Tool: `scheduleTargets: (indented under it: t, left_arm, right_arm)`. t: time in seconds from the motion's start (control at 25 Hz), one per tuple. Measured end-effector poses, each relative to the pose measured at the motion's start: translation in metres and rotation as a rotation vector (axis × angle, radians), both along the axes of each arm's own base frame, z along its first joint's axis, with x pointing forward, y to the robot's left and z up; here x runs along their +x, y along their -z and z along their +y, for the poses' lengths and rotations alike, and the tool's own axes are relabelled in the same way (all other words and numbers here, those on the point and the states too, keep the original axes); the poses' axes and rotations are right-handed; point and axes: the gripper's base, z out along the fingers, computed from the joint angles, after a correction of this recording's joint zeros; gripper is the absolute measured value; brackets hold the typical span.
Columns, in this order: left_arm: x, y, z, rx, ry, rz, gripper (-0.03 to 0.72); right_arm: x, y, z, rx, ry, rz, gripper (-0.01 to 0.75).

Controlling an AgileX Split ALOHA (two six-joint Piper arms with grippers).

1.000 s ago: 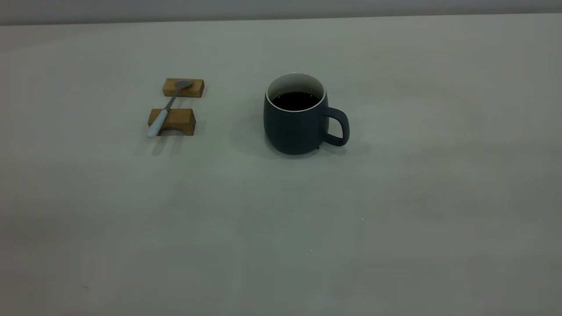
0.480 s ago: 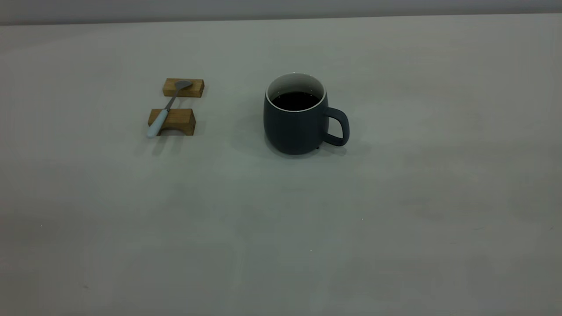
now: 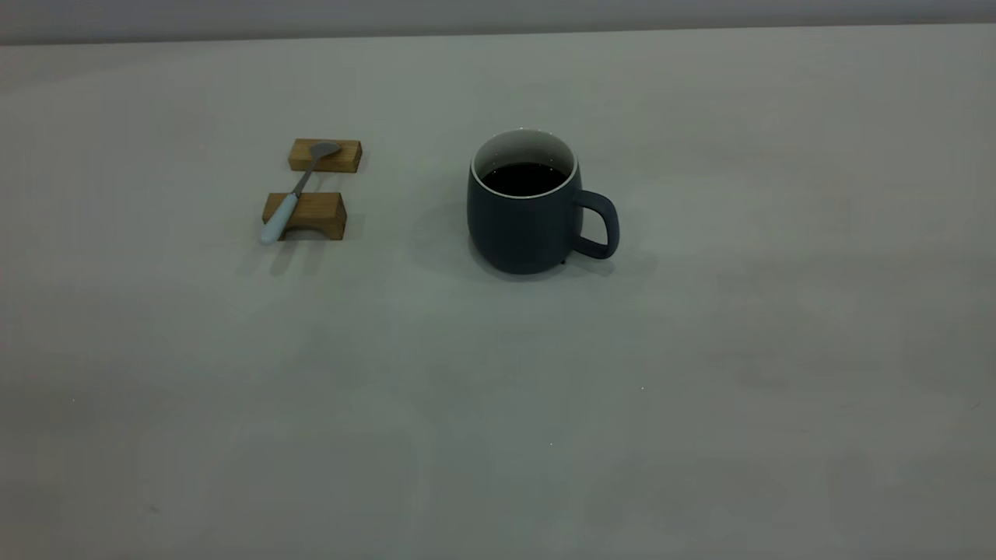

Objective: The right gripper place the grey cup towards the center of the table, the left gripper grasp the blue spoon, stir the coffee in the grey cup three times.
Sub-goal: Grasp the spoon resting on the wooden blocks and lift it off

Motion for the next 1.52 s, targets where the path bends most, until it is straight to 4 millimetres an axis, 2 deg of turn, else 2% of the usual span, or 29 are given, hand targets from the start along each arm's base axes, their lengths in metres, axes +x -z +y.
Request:
scheduleTargets:
  t: [0.12, 0.24, 0.36, 0.48, 0.64, 0.76, 0.88, 1.04, 1.16, 1.28, 1.52]
  left_arm:
    - [0.011, -0.009, 0.001, -0.002, -0.001, 0.013, 0.444]
    - [0.037, -0.024, 0.003, -0.006, -0.003, 0.055, 0.444]
    - [0.078, -0.038, 0.006, -0.010, -0.007, 0.107, 0.444]
    - [0.127, -0.043, 0.009, -0.022, -0.005, 0.163, 0.469]
    - [0.195, -0.032, 0.012, -0.015, 0.025, 0.210, 0.599]
    - [0.242, -0.014, 0.005, -0.012, 0.097, 0.281, 0.675]
    - [0.287, 0.010, -0.007, -0.007, 0.159, 0.363, 0.678]
    - [0.331, 0.052, -0.031, 0.002, 0.227, 0.484, 0.677]
    - [0.353, 0.086, -0.055, 0.006, 0.273, 0.567, 0.676]
    - [0.364, 0.118, -0.070, -0.007, 0.270, 0.633, 0.673]
    - [0.373, 0.162, -0.075, -0.008, 0.250, 0.685, 0.665]
  right_arm:
    - [0.000, 0.000, 0.000, 0.000, 0.000, 0.000, 0.402]
    - [0.000, 0.000, 0.000, 0.000, 0.000, 0.000, 0.388]
    - [0.000, 0.000, 0.000, 0.000, 0.000, 0.000, 0.376]
    - [0.000, 0.000, 0.000, 0.000, 0.000, 0.000, 0.367]
    - [0.000, 0.000, 0.000, 0.000, 0.000, 0.000, 0.358]
    - [0.000, 0.000, 0.000, 0.000, 0.000, 0.000, 0.358]
    - [0.000, 0.000, 0.000, 0.000, 0.000, 0.000, 0.358]
    - [0.000, 0.000, 0.000, 0.000, 0.000, 0.000, 0.358]
    - [0.000, 0.000, 0.000, 0.000, 0.000, 0.000, 0.358]
    - [0.000, 0.000, 0.000, 0.000, 0.000, 0.000, 0.358]
    - [0.000, 0.000, 0.000, 0.000, 0.000, -0.001, 0.358]
